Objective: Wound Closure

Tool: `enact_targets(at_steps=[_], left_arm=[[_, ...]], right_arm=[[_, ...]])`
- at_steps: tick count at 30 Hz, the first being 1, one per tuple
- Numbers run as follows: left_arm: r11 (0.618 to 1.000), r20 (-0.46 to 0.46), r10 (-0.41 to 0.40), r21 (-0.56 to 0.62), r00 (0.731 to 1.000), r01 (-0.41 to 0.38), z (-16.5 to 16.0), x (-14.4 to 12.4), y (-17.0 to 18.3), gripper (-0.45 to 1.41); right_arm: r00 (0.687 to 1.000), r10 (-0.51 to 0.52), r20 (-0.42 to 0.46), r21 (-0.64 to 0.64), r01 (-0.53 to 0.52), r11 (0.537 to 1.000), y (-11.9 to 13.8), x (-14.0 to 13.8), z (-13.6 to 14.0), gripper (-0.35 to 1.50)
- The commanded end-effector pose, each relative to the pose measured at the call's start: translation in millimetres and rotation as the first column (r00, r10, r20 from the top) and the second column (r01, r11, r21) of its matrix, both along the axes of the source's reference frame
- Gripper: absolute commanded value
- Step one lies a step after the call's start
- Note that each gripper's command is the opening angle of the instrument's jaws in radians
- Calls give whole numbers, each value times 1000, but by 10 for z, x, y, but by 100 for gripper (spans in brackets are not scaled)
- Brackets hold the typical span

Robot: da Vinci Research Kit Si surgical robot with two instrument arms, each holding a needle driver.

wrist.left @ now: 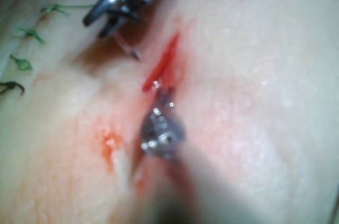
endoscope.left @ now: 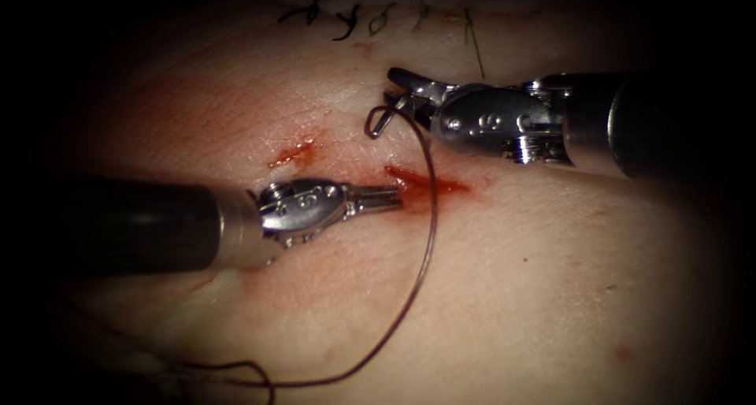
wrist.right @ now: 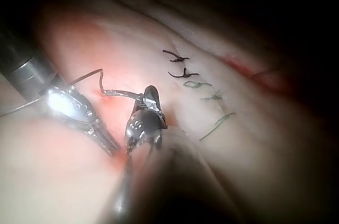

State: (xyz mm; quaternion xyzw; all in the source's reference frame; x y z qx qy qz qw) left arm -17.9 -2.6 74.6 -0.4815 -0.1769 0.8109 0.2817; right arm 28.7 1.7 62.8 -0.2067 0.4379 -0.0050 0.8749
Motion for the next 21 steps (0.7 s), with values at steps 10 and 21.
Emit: enact_targets(at_steps=[10,21], left_arm=[[1000,2,-1,9,1000,0,10,-2,-3,7],[1000,3,3,6,1000,-3,13,2,-3,5]], right_arm=[[1000,-25,2,7,25,1000,-20,11,16,-35],[997,-71,-4,1,71,997,-53,12,21,-35]])
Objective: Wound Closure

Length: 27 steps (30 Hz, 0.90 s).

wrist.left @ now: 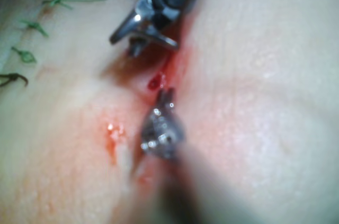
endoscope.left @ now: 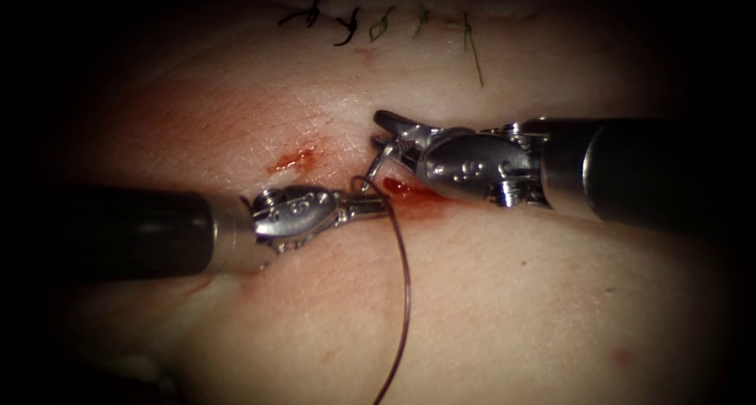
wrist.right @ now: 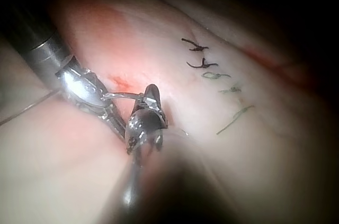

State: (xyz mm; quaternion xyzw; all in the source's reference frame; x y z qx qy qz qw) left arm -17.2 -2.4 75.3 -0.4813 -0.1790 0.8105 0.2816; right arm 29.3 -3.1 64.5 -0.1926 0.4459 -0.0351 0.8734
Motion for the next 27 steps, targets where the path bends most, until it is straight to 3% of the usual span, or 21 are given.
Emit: enact_targets(at_steps=[1,27], left_arm=[[1000,1,1,2,1000,-1,6,-5,-5,5],[1000,-2,6,4,1000,-6,6,-4,-5,0]], right_arm=[[1000,-6,3,6,6,1000,-5,6,5,-35],[999,-21,31,92,18,996,-23,4,30,-35]])
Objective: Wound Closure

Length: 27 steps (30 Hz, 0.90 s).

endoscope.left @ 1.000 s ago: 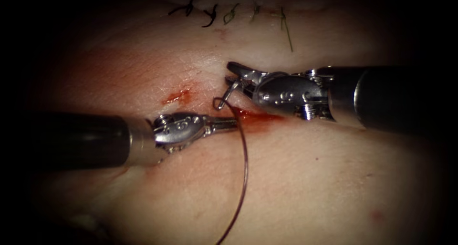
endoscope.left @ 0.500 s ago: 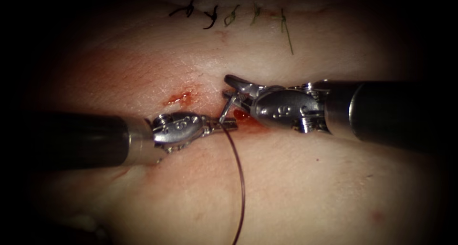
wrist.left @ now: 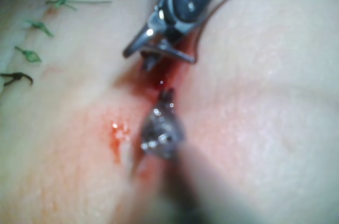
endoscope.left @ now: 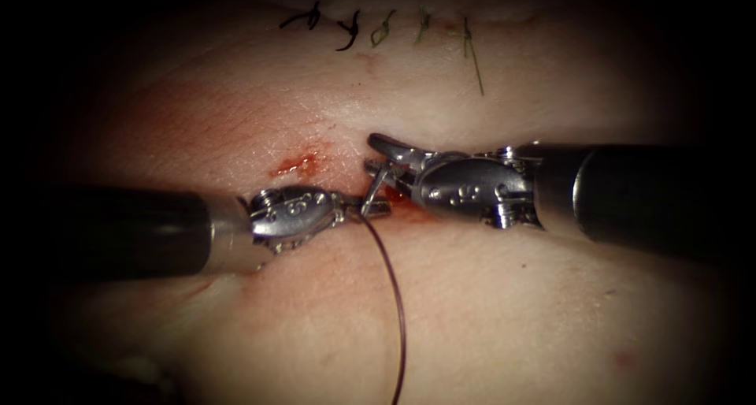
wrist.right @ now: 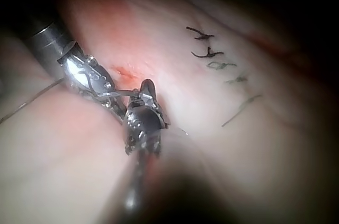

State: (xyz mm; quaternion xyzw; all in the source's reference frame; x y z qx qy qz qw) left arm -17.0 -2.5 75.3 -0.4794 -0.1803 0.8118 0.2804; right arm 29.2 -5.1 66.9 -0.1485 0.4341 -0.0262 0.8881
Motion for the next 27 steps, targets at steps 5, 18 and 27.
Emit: enact_targets(at_steps=[5,18,27], left_arm=[[1000,1,2,3,1000,-2,6,-5,-5,0],[1000,3,3,4,1000,-3,5,-3,-4,-1],[1000,0,5,4,1000,-5,5,-3,-4,-3]], right_arm=[[1000,2,7,11,-3,1000,-3,1,11,-35],[999,20,29,47,-21,999,-4,-9,29,-35],[999,-7,45,72,3,997,-9,-9,35,-35]])
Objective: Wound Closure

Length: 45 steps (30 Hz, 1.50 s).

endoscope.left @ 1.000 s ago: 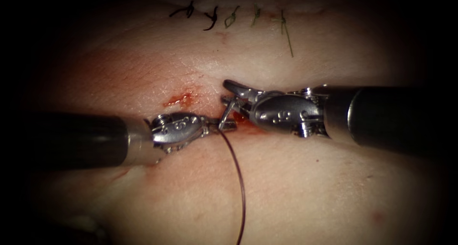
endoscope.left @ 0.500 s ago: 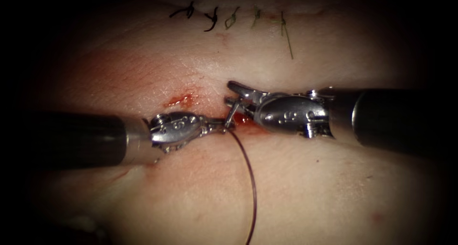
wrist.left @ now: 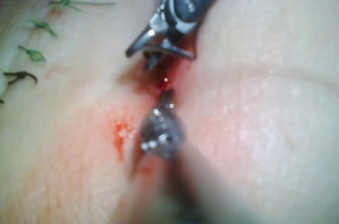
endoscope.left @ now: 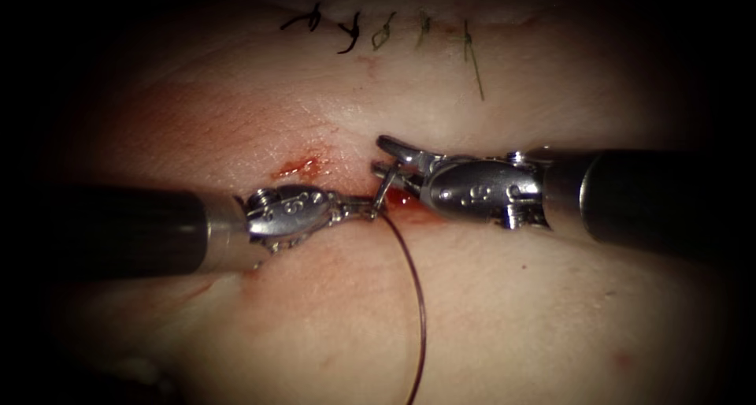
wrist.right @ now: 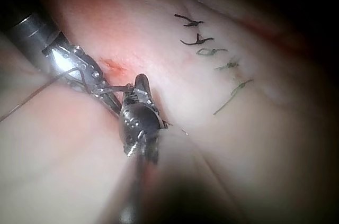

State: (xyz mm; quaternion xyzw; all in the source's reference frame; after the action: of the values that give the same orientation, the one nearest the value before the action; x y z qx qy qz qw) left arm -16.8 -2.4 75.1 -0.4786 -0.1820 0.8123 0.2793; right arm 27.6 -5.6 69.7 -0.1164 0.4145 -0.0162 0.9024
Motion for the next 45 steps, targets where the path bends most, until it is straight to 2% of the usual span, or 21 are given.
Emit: enact_targets(at_steps=[1,7,15,19,24,27,34,39,45], left_arm=[[1000,1,1,2,1000,-1,6,-5,-5,-3],[1000,-1,3,3,1000,-3,6,-5,-5,-3],[1000,-1,4,4,1000,-4,6,-4,-4,-3],[1000,0,4,4,1000,-4,5,-4,-4,-5],[1000,-1,2,4,1000,-2,5,-6,-5,-5],[1000,0,4,6,1000,-4,4,-7,-6,-5],[1000,-1,6,8,1000,-6,4,-9,-8,-5],[1000,-3,8,9,1000,-8,3,-8,-7,-5],[1000,-1,9,11,1000,-9,2,-9,-8,-6]], right_arm=[[1000,-7,1,7,7,1000,-5,7,7,-35],[1000,-16,11,20,16,1000,-9,6,6,-35],[999,48,15,61,-49,997,-4,-1,0,-35],[994,109,-27,51,-108,993,10,-1,-20,-35],[991,120,-62,16,-119,993,24,0,-51,-35],[989,128,-75,12,-128,992,27,1,-58,-35],[986,149,-78,21,-147,989,47,-5,-50,-35],[982,178,-62,108,-171,979,48,-10,-39,-35],[968,239,-78,167,-223,960,55,-12,-40,-35]])
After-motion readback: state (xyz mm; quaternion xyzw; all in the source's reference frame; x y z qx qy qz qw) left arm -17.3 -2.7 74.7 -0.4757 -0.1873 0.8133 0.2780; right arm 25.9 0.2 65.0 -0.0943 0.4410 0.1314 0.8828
